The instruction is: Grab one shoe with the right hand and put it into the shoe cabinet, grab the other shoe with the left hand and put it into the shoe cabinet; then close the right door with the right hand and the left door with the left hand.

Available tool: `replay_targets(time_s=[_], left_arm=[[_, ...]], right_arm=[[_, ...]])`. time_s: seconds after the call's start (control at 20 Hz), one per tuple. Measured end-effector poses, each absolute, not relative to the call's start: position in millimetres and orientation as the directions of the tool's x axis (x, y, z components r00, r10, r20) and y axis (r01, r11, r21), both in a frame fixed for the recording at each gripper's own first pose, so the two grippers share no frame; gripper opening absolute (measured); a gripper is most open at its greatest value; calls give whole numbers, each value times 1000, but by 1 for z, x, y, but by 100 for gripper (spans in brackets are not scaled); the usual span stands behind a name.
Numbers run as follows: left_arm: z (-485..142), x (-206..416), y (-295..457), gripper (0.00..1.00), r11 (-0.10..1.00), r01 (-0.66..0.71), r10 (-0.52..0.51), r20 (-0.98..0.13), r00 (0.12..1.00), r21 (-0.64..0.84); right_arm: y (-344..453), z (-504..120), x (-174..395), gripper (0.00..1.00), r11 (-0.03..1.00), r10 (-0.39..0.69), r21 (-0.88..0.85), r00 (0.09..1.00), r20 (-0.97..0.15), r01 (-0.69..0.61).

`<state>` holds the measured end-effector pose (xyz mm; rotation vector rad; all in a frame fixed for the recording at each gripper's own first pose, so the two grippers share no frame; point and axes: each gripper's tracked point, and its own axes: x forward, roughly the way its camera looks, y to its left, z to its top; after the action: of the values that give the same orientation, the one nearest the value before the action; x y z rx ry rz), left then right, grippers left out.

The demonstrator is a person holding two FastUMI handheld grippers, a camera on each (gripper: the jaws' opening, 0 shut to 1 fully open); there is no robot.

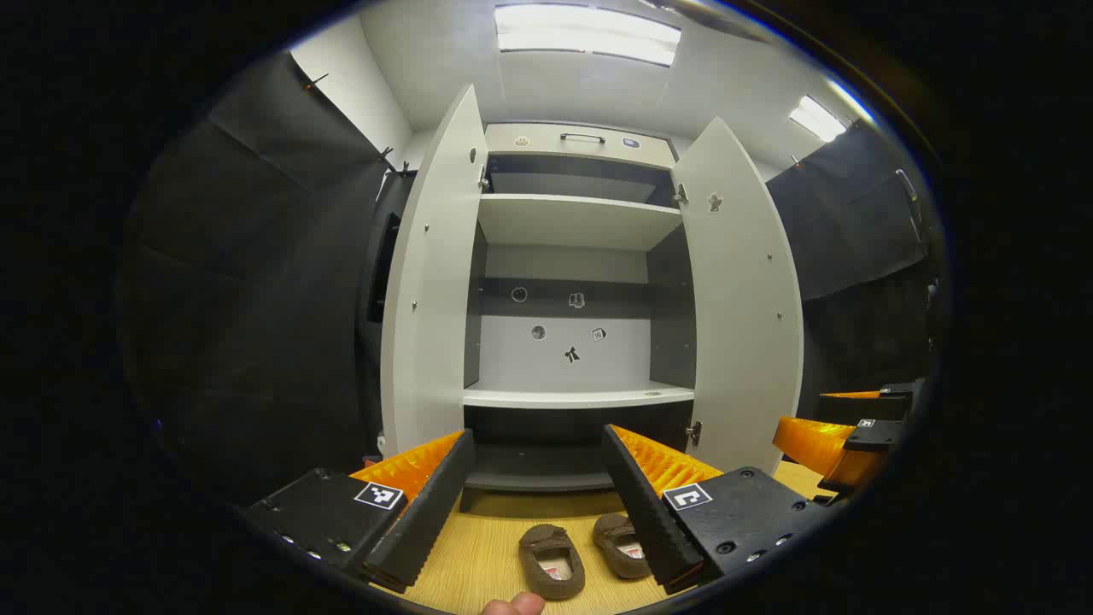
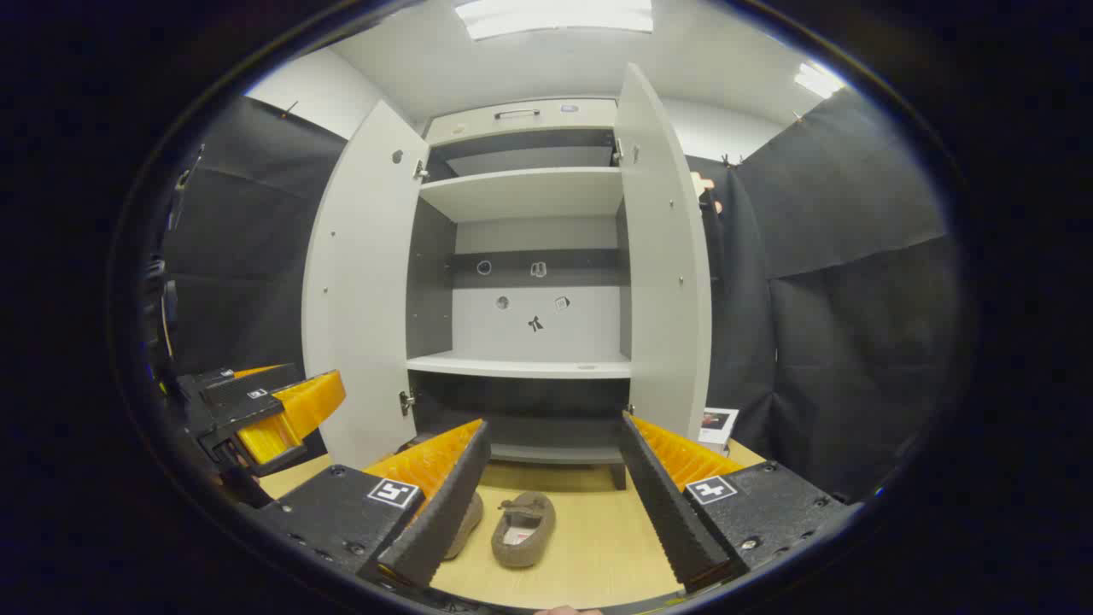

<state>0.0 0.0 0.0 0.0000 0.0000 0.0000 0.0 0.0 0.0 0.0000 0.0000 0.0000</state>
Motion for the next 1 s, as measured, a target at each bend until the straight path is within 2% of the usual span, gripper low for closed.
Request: replay_targets(time_s=[0.05, 0.1, 0.3, 0.35, 0.4, 0.45, 0.55, 0.6, 0.65, 0.7, 0.75, 0.9, 0.95, 1.0], left_arm=[[0, 0, 0, 95, 1000, 1, -1, 0, 1000, -1], [0, 1, 0, 95, 1000, 1, -1, 1, 1000, -2], [0, 2, -1, 95, 1000, 4, -4, 3, 1000, -1], [1, 2, -1, 95, 1000, 4, -4, 5, 1000, 2], [1, 2, -2, 95, 1000, 5, -5, 5, 1000, 3], [0, 2, -2, 95, 1000, 6, -6, 4, 1000, 3], [0, 3, -2, 95, 1000, 6, -6, 3, 1000, 1], [-1, 2, 0, 95, 1000, 4, -4, 2, 1000, 1], [-1, 2, 0, 95, 1000, 3, -3, 0, 1000, 1], [-1, 1, 0, 95, 1000, 0, 0, 0, 1000, 1], [-1, 1, 1, 95, 1000, -1, 1, -1, 1000, 1], [-2, 1, 2, 95, 1000, -1, 1, 1, 1000, 0], [-2, 0, 2, 95, 1000, -1, 1, -1, 1000, -1], [-1, 1, 2, 95, 1000, -2, 2, -1, 1000, -2]], right_arm=[[0, 0, 0, 99, 1000, 2, -1, 1000, -1, -2], [0, 0, 0, 94, 1000, 2, -1, 1000, -1, -2], [-1, 1, 0, 94, 1000, 1, -2, 1000, -1, -1], [-1, 0, 0, 99, 1000, 1, -1, 1000, -1, -1], [-1, 1, 1, 99, 1000, 1, 0, 1000, -2, -1], [-1, 0, 0, 94, 1000, 2, 3, 1000, -1, -2], [-1, 0, 1, 94, 1000, -1, 6, 1000, -1, 1], [-1, 0, 1, 99, 1000, -1, 4, 1000, -3, 1], [-1, -1, 1, 99, 1000, 0, 2, 1000, -5, 0], [0, -1, 2, 94, 1000, 1, 0, 1000, -9, -1], [0, -3, 2, 99, 1000, 2, -2, 1000, -12, -2], [1, -7, 7, 99, 1000, 1, -2, 999, -33, -1], [2, -12, 10, 94, 1000, 1, -2, 999, -47, -1], [3, -16, 14, 98, 1000, 6, -1, 998, -61, -6]])
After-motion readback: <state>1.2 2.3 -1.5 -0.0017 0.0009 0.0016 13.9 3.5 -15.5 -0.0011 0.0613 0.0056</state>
